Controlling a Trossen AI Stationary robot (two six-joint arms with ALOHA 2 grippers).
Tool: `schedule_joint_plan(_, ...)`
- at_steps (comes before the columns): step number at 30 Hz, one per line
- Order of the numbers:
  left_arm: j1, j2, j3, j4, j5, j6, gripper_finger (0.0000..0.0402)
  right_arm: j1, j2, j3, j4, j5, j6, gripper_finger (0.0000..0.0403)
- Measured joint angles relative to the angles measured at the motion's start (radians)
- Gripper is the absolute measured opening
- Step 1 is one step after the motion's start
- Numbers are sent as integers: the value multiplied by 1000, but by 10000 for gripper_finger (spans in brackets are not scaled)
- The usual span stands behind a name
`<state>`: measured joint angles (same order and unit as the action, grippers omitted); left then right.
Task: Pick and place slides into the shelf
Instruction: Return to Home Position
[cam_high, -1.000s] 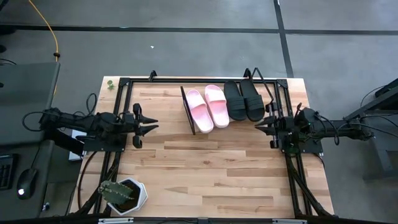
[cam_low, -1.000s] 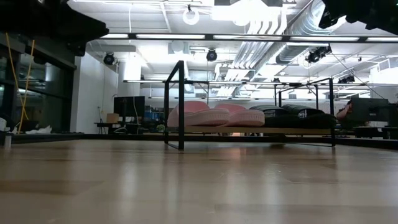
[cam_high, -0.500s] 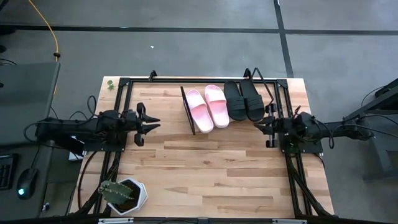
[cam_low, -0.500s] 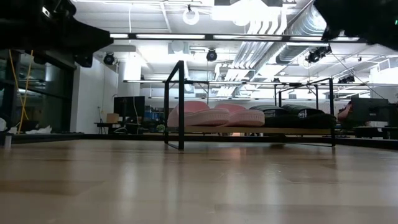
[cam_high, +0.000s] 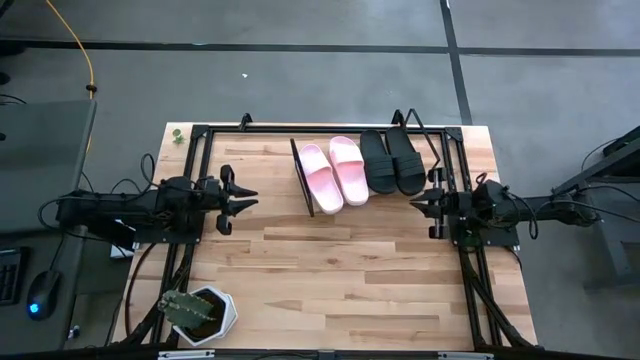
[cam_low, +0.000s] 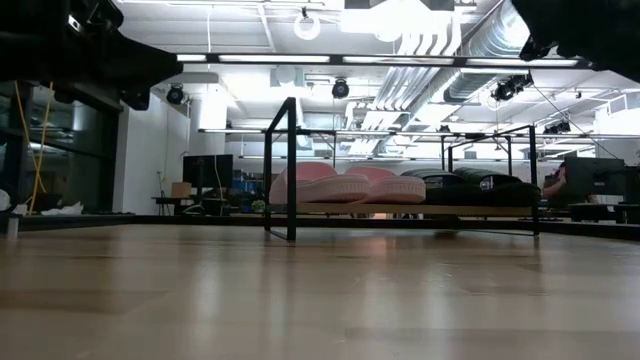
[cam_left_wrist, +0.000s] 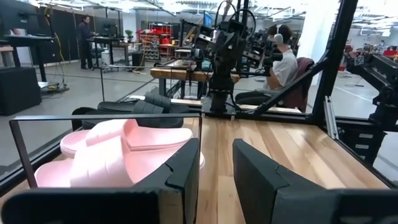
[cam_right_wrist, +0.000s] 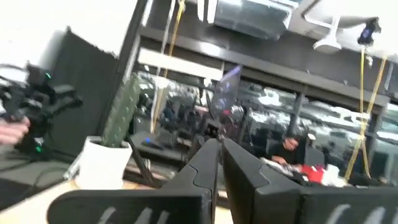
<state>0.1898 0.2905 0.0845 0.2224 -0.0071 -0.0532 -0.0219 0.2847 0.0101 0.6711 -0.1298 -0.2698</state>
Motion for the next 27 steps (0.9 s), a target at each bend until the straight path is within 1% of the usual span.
schedule_joint_plan(2, 0, 0, 0, -2, 0, 2, 83, 0, 1, 0, -15, 30, 0, 14)
schedule_joint_plan(7, 0, 0, -6, -2, 0, 11, 83, 0, 0, 0, -13, 26, 3, 14)
schedule_joint_plan(11, 0, 0, -76, 103, -13, 2, 83, 0, 0, 0, -17, 29, 3, 14)
schedule_joint_plan(15, 0, 1, -76, 120, -7, 5, 83, 0, 0, 0, -17, 29, 7, 14)
schedule_joint_plan(19, 0, 1, -76, 118, -4, 6, 83, 0, 1, 0, -18, 32, 7, 14)
schedule_joint_plan(23, 0, 2, -76, 87, -4, 28, 83, 0, 1, 0, -40, 71, 7, 14)
schedule_joint_plan(27, 0, 2, -76, 59, -9, 47, 83, 0, 1, 0, -53, 85, 26, 14)
